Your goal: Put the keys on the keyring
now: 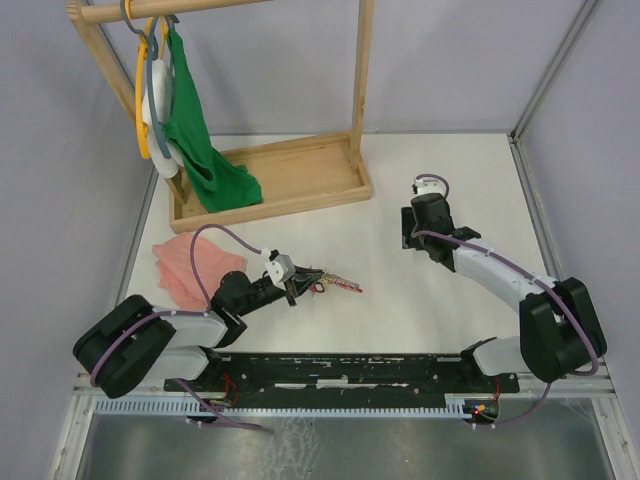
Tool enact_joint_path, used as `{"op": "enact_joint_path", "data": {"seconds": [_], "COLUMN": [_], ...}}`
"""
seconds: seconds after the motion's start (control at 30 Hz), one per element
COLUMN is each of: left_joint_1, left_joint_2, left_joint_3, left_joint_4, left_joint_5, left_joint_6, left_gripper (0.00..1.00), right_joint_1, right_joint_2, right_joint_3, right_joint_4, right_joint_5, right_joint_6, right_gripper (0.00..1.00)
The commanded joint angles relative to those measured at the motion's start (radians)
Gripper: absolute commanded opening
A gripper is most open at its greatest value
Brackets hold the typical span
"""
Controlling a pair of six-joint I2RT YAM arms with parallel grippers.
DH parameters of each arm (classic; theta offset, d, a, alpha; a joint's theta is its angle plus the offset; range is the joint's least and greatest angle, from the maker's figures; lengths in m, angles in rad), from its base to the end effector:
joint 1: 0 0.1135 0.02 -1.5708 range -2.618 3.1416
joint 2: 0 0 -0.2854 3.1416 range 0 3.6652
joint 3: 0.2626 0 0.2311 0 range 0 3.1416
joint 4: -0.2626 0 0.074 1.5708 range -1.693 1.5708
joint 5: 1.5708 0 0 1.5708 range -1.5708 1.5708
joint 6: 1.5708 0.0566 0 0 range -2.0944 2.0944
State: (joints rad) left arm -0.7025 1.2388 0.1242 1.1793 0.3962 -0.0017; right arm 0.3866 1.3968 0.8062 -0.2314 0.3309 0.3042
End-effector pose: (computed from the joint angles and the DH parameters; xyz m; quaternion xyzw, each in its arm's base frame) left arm 0.1424 -0.1492 0.2176 0.3650 0.5805 -0.3730 0.6250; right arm 0.2627 0.0871 0.2267 0.0224 0.9197 -0.0221 0.3913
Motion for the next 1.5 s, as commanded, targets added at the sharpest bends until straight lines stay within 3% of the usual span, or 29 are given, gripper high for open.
{"op": "enact_joint_path", "data": {"seconds": [0.0,0.2,0.4,0.6,1.07,1.27,1.47], "left_joint_1": [0.005,0.005,0.005,0.005,0.005,0.005,0.005], "left_joint_2": [-0.061,-0.048,-0.046,-0.047,-0.045,-0.039,-0.036], "left_joint_3": [0.027,0.031,0.045,0.043,0.045,0.049,0.051], "left_joint_4": [-0.109,-0.118,-0.15,-0.153,-0.147,-0.154,-0.159], "left_joint_5": [-0.056,-0.013,-0.002,0.0,0.021,0.03,0.038], "left_joint_6": [0.036,0.052,0.064,0.072,0.074,0.077,0.081], "left_gripper": [0.03,0.03,0.03,0.03,0.03,0.03,0.03], "right_joint_1": [-0.1,-0.232,-0.359,-0.412,-0.387,-0.31,-0.2], "right_joint_2": [0.069,0.159,0.261,0.326,0.243,0.174,0.146], "right_joint_3": [0.07,0.134,0.185,0.238,0.079,0.058,0.14], "right_joint_4": [0.002,0.027,0.024,-0.048,-0.094,-0.138,-0.296], "right_joint_5": [0.09,0.032,-0.138,-0.189,-0.378,-0.316,-0.216], "right_joint_6": [0.095,0.078,0.074,0.097,0.19,0.169,0.062], "right_gripper": [0.63,0.61,0.61,0.62,0.54,0.52,0.53]}}
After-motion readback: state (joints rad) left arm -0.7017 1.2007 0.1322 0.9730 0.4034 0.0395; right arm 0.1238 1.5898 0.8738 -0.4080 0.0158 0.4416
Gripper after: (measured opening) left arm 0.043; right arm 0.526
